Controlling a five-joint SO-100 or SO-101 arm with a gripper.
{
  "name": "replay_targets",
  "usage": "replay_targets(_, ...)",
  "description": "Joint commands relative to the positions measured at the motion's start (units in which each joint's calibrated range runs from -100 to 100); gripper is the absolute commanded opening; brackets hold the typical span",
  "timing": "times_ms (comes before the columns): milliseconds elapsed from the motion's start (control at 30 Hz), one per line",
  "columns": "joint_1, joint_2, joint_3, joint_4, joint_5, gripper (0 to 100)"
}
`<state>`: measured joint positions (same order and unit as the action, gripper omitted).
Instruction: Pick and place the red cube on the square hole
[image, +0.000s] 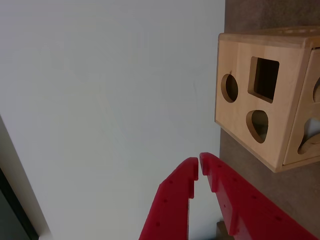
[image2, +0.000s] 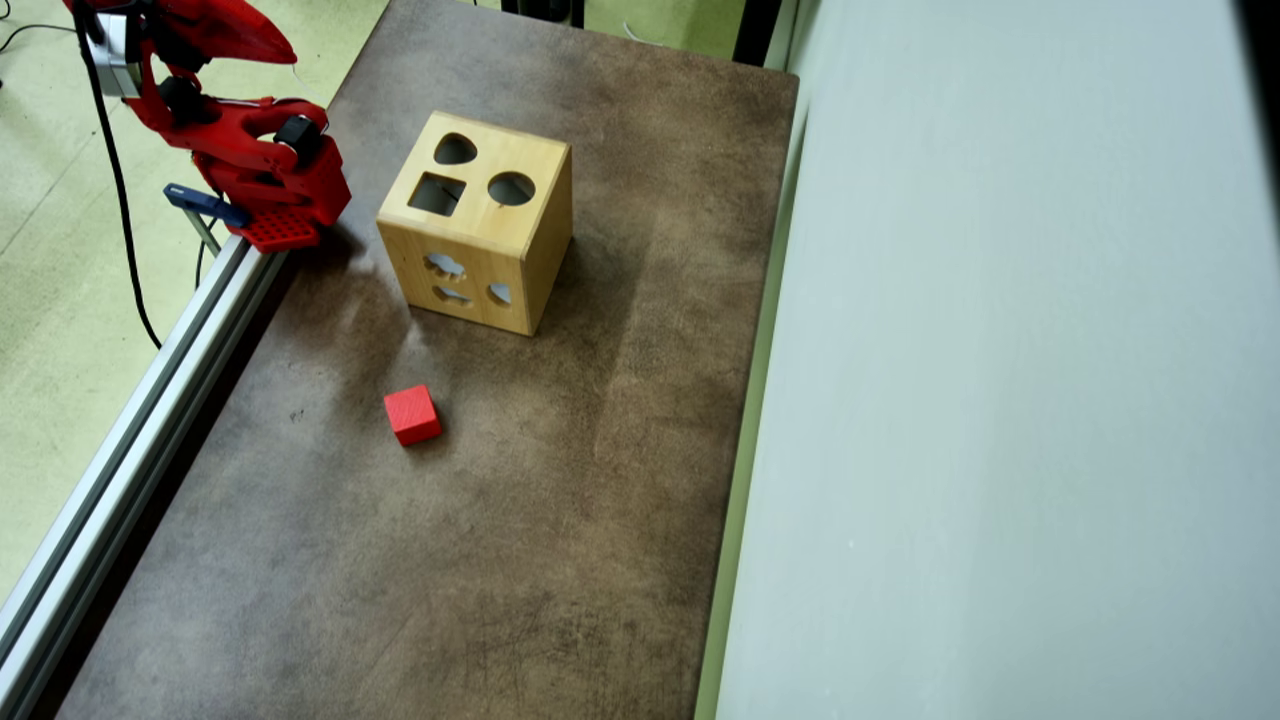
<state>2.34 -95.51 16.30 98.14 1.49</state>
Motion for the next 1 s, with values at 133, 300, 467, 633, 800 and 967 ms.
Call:
replay_targets(133,-0.4,0.3,4.1,-0.4,0.4,1)
replay_targets(300,-0.3,0.3,4.1,-0.4,0.4,1)
replay_targets(467,-0.3,0.3,4.1,-0.4,0.4,1)
replay_targets(633,-0.3,0.2,4.0,-0.4,0.4,1)
replay_targets(800,0.4,0.3,4.0,-0.4,0.4,1)
replay_targets(967,1.4,4.8,4.0,-0.4,0.3,1)
